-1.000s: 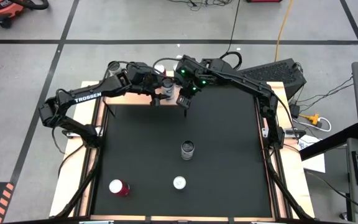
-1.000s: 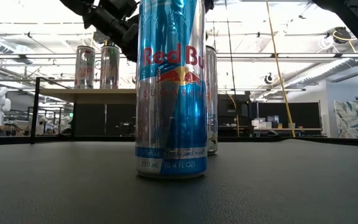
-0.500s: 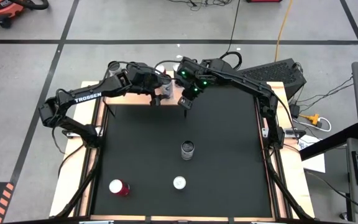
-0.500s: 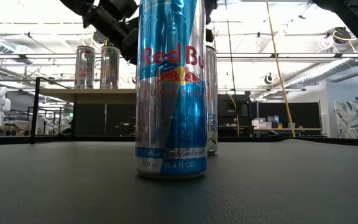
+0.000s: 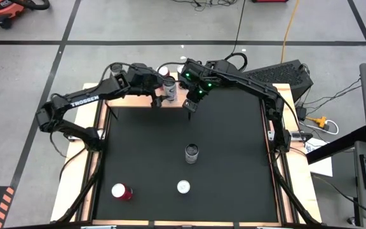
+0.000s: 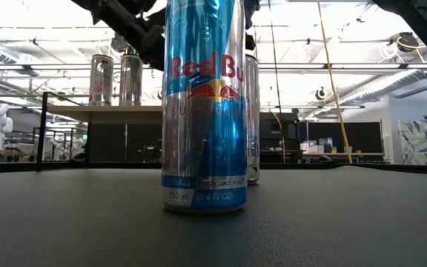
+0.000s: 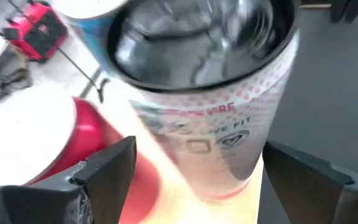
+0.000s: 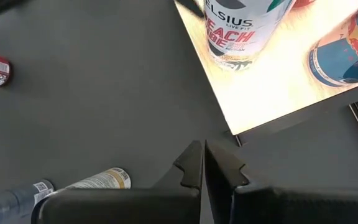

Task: Place canned beverage on shelf
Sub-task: Put the white pink soda can aligned with the white pink soda can on the shelf, then adjust the white yellow soda can on the shelf

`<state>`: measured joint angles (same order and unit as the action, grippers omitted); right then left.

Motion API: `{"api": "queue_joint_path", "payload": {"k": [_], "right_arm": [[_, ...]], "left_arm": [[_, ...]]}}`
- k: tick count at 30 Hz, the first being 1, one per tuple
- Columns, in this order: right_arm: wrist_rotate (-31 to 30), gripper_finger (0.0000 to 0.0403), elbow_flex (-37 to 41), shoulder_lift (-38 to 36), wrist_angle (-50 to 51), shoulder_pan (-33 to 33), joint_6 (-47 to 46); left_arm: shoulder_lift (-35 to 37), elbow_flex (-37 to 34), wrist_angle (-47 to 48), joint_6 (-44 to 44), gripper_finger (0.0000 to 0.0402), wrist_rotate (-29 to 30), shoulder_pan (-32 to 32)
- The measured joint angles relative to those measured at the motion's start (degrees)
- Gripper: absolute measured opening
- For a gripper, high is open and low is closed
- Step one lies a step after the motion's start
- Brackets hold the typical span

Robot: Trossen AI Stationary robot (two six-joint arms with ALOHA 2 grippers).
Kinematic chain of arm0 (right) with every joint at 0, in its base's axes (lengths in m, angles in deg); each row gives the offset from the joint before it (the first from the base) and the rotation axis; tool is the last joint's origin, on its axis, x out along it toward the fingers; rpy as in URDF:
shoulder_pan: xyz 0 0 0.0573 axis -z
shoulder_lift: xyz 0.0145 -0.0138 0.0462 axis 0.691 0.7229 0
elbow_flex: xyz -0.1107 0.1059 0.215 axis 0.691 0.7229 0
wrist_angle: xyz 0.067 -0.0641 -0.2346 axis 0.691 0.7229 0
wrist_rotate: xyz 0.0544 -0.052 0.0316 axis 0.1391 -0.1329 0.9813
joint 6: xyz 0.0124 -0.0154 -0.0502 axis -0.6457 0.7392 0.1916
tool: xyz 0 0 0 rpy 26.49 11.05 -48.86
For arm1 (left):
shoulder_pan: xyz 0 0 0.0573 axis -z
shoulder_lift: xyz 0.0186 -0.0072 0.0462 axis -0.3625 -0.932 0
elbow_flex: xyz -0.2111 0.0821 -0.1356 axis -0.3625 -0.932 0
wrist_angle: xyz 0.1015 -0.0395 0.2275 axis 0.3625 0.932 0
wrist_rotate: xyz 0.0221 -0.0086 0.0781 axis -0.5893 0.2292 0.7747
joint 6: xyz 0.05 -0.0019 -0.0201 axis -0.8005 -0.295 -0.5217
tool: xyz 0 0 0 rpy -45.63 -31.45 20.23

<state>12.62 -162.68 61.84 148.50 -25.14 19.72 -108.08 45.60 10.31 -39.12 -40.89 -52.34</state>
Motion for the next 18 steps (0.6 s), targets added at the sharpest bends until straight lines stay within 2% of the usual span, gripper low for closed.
{"api": "queue_joint_path", "payload": {"k": [10,13,18], "right_arm": [[-0.25,0.0,0.02,-0.01,-4.47,0.02,3.76],[-0.22,0.0,0.02,-0.01,-6.22,0.02,2.12],[-0.13,0.0,0.02,-0.01,-6.37,0.02,1.4]], "left_arm": [[11.36,0.0,12.37,4.78,0.0343,-1.17,1.89],[14.47,0.02,12.53,4.54,0.0343,-1.8,3.19],[18.42,0.02,13.17,6.74,0.0343,-6.82,5.19]]}}
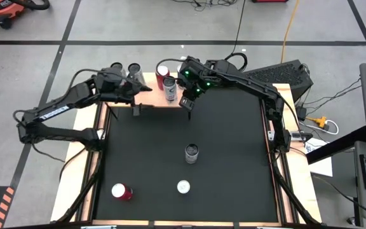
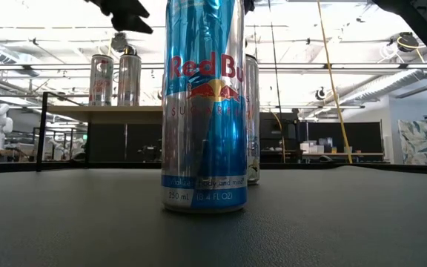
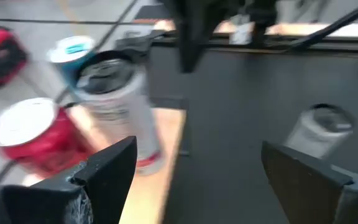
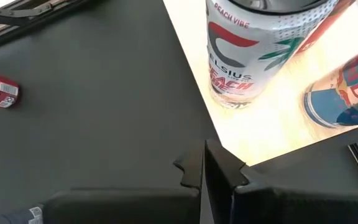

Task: Place canned beverage on shelf
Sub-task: Adjust the white yellow soda can on the shelf

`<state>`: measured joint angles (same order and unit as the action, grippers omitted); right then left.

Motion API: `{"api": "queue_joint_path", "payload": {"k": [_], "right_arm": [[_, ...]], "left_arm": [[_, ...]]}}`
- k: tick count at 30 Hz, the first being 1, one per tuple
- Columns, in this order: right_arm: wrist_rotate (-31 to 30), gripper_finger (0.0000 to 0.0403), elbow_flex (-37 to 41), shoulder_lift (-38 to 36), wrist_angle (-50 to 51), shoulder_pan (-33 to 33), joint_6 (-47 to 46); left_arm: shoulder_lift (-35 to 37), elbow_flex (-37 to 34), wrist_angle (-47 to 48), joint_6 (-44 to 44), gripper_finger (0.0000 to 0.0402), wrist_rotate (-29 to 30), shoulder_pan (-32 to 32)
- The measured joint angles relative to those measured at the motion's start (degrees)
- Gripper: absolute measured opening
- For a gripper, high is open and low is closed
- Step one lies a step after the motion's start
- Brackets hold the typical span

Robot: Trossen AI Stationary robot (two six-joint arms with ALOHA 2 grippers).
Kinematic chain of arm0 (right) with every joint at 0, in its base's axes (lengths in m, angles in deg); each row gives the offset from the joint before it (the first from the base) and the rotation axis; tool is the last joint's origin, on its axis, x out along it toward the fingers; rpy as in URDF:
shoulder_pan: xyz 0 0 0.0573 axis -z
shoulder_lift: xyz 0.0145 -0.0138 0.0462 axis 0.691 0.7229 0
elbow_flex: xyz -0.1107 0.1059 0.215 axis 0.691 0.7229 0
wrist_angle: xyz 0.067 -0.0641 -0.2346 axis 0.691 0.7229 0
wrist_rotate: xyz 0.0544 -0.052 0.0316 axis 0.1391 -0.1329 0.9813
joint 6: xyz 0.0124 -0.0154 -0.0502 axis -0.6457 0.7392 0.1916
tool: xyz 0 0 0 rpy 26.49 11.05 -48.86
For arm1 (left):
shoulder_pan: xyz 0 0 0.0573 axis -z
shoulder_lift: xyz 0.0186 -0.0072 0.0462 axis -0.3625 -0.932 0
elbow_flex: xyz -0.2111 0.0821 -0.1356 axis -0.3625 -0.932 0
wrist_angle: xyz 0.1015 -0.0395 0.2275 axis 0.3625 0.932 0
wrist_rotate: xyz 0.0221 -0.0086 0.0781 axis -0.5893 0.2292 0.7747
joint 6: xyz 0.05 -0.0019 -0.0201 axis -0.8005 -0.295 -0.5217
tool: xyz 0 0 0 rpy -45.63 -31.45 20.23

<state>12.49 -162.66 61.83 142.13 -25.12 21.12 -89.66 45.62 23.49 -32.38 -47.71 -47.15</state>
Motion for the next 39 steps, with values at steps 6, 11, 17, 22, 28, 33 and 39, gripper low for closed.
{"api": "queue_joint_path", "payload": {"k": [6,11,17,22,28,33,39], "right_arm": [[-1.94,0.0,0.0,0.0,-1.46,0.0,0.11],[-11.22,0.0,0.0,0.47,-4.09,-0.62,-0.24],[-13.35,0.0,0.07,2.05,-4.36,-0.71,-0.49],[-13.42,0.0,0.07,3.57,-4.66,-1.05,1.18],[-13.7,0.0,0.04,3.8,-0.23,-1.07,2.21],[-18.01,0.0,0.04,3.8,4.66,-1.23,0.48],[-25.44,0.0,0.04,3.8,5.23,-2.27,-0.33]], "left_arm": [[3.65,0.0,6.72,0.66,0.0343,0.85,1.34],[5.38,0.0,13.63,2.01,0.0343,7.09,1.28],[6.64,0.0,16.08,3.63,0.0343,8.68,1.3],[6.86,0.0,18.05,3.71,0.0343,14.53,1.29],[6.97,0.0,20.39,3.67,0.0343,24.96,1.32],[6.97,0.0,19.01,2.16,0.0343,27.86,1.17],[6.97,0.0,18.12,3.99,0.0343,27.43,1.17]]}}
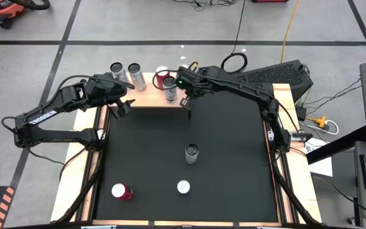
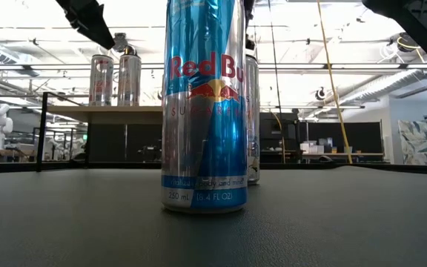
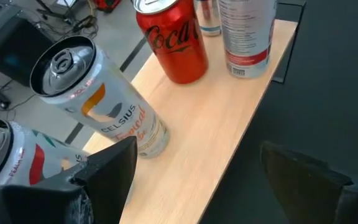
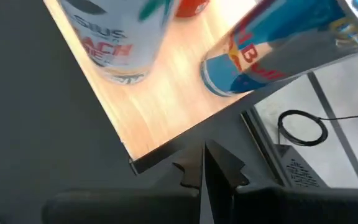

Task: Place canned beverage on shelf
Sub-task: Adjust the white yellow soda can on the shelf

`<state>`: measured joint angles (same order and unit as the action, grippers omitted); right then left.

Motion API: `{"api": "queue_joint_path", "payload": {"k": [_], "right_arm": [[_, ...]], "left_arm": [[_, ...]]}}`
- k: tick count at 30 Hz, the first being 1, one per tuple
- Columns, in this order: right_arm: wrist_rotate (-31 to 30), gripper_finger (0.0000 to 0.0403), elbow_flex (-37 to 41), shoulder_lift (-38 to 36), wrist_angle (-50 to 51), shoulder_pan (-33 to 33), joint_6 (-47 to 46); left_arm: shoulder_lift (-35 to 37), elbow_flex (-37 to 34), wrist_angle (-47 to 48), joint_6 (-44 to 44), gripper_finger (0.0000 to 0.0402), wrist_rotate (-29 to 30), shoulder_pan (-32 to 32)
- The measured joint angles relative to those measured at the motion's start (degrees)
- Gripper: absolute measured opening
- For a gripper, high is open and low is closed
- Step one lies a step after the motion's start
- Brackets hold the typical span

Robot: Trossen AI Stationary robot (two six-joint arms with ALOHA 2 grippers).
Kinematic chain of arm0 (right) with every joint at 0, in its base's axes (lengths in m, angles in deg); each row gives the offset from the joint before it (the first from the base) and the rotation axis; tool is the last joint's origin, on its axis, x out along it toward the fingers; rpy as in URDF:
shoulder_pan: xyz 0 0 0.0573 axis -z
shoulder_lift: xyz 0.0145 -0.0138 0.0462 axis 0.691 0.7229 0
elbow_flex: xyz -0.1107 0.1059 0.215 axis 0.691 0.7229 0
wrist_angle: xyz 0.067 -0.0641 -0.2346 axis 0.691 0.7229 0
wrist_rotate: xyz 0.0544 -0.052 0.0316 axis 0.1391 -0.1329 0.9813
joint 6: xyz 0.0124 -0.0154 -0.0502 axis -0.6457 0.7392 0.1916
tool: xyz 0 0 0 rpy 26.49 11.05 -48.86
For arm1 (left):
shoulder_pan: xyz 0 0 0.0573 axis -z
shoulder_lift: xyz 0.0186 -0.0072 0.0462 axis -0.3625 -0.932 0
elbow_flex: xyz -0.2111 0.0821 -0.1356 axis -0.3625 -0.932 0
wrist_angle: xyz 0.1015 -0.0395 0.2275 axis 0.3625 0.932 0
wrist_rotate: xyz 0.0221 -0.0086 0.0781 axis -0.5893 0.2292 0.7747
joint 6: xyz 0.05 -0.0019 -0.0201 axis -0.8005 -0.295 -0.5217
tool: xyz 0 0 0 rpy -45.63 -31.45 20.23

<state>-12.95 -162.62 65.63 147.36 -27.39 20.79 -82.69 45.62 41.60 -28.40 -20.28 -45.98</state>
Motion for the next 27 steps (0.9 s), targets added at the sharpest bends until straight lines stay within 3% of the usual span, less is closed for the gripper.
{"api": "queue_joint_path", "payload": {"k": [5,12,15,20,27], "right_arm": [[0.07,0.0,0.0,0.0,-0.27,-1.06,-2.48],[0.05,0.0,0.0,0.0,-2.59,-2.18,-5.77],[0.06,0.0,0.0,0.0,-3.3,-2.62,-6.34],[0.06,0.0,0.0,0.0,-5.07,-3.36,-6.51],[0.08,0.0,0.0,0.0,-5.32,-3.85,-9.13]], "left_arm": [[-0.13,0.0,-0.36,1.24,0.0343,4.09,-0.04],[-0.8,0.0,-0.13,2.62,0.0343,5.29,-0.04],[-1.06,-0.59,-0.05,3.24,0.0343,9.42,-0.04],[-1.09,-3.94,-0.44,4.22,0.0343,16.19,-0.04],[-1.05,-9.84,-7.1,0.35,0.0343,17.04,0.15]]}}
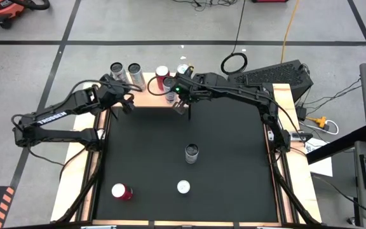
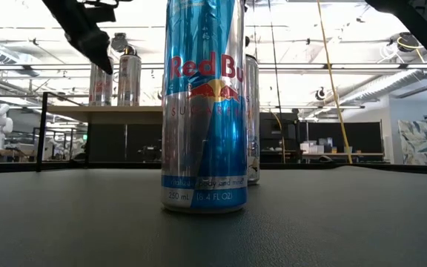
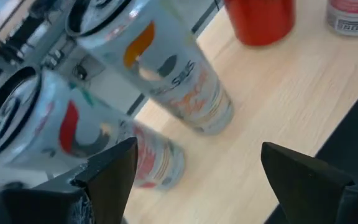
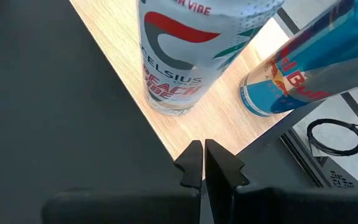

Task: Place canned beverage on shelf
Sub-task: Adjust the white yellow soda can on the shelf

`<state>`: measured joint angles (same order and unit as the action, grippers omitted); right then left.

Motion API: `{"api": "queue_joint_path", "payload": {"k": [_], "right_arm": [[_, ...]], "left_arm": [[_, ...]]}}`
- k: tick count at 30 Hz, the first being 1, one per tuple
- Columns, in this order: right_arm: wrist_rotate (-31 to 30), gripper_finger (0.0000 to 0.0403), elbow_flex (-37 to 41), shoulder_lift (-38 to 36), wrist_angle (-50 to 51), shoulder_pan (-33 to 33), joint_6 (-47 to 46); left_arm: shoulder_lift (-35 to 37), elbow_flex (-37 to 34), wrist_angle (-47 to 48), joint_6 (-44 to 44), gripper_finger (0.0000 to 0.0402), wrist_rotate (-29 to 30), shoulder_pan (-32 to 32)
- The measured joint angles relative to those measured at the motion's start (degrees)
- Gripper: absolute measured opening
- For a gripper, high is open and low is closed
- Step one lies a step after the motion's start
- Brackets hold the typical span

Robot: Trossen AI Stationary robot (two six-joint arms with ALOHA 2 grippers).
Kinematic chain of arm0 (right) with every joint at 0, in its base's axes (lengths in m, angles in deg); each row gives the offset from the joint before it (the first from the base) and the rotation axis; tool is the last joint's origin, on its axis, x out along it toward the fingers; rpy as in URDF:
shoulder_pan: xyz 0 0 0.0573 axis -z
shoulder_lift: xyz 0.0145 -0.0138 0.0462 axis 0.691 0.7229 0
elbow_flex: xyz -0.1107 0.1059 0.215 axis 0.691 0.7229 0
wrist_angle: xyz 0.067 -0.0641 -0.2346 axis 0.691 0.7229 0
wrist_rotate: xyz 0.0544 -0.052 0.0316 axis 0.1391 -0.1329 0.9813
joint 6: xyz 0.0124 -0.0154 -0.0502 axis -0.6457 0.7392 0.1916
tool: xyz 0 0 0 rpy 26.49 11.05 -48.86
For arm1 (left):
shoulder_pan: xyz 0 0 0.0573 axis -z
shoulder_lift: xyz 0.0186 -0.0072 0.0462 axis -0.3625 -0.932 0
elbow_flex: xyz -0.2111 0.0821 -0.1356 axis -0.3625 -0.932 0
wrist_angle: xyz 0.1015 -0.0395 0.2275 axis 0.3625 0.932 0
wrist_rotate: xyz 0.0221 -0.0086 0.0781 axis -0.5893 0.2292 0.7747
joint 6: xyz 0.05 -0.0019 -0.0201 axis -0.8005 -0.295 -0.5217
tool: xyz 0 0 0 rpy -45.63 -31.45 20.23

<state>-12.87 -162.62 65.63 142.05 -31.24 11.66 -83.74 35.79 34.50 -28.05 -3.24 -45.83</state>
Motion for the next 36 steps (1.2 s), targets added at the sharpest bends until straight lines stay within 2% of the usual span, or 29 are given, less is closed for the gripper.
{"api": "queue_joint_path", "payload": {"k": [3,13,19,26,36], "right_arm": [[0.0,0.0,0.0,0.0,0.0,-0.22,-0.01],[0.02,0.0,0.0,0.0,0.0,-0.96,0.16],[0.02,0.0,-0.02,0.0,0.0,-1.37,0.18],[0.02,0.0,-0.02,0.0,0.0,-1.99,0.18],[0.02,0.0,-0.04,0.0,0.0,-3.51,1.46]], "left_arm": [[0.34,-2.69,-5.79,-0.95,0.0343,-0.01,0.33],[0.35,-5.46,-15.39,-0.65,0.0343,-0.73,0.21],[0.35,-5.6,-15.92,0.8,0.0343,1.82,-0.05],[-0.68,-5.62,-15.83,0.81,0.0343,1.92,-3.05],[-4.85,-5.62,-17.94,0.79,0.0343,-2.33,-7.99]]}}
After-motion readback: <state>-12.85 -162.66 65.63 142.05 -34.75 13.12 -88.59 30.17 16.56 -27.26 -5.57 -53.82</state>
